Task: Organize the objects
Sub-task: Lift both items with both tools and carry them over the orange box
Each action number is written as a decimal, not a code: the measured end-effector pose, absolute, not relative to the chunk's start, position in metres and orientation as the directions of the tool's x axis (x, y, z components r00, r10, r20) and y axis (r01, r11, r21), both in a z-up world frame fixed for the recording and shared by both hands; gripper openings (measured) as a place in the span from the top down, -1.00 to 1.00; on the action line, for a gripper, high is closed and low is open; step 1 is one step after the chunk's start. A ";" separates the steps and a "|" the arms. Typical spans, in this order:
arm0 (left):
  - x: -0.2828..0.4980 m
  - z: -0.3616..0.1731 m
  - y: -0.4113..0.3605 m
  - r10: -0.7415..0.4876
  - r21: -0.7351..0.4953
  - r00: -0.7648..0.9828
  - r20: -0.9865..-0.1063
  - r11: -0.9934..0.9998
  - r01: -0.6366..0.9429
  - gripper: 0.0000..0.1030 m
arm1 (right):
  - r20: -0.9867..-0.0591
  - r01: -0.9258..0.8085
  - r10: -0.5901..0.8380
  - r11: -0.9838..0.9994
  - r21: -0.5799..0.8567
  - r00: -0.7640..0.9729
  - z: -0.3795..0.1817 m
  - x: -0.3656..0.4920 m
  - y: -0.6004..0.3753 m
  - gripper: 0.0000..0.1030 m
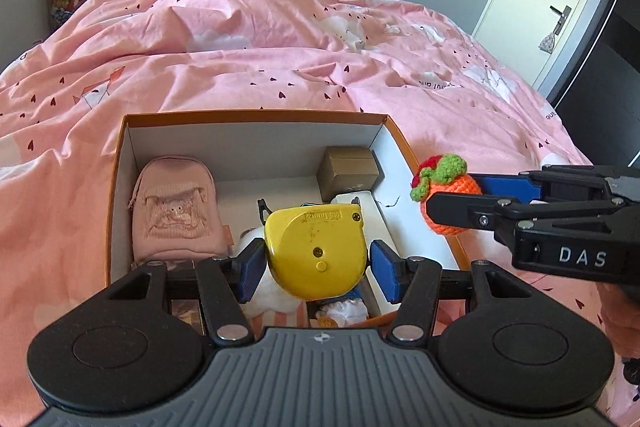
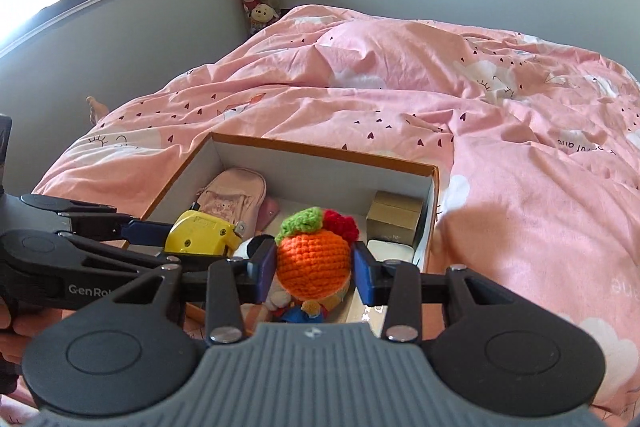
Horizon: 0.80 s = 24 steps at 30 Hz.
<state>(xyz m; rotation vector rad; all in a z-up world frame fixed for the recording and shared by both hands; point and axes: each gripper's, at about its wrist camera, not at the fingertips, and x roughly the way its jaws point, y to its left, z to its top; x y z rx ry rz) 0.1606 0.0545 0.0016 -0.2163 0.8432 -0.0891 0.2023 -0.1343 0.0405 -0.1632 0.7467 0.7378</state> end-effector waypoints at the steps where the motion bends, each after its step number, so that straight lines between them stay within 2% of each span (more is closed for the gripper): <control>1: 0.166 0.000 0.057 -0.168 -0.215 0.657 -0.734 0.976 0.009 -0.26 | -0.672 -0.659 0.556 0.740 0.132 0.490 0.041 0.209 -0.132 0.17; 8: 0.207 -0.004 0.071 -0.140 -0.121 0.631 -0.763 0.990 0.074 -0.26 | -0.684 -0.623 0.597 0.738 0.261 0.420 0.036 0.260 -0.116 0.17; 15: 0.245 -0.021 0.070 -0.132 -0.042 0.592 -0.795 0.986 0.163 -0.26 | -0.713 -0.529 0.611 0.753 0.390 0.344 0.006 0.315 -0.100 0.17; 24: 0.288 -0.061 0.067 -0.081 0.057 0.479 -0.874 0.962 0.267 -0.26 | -0.768 -0.445 0.591 0.773 0.453 0.245 -0.041 0.356 -0.075 0.17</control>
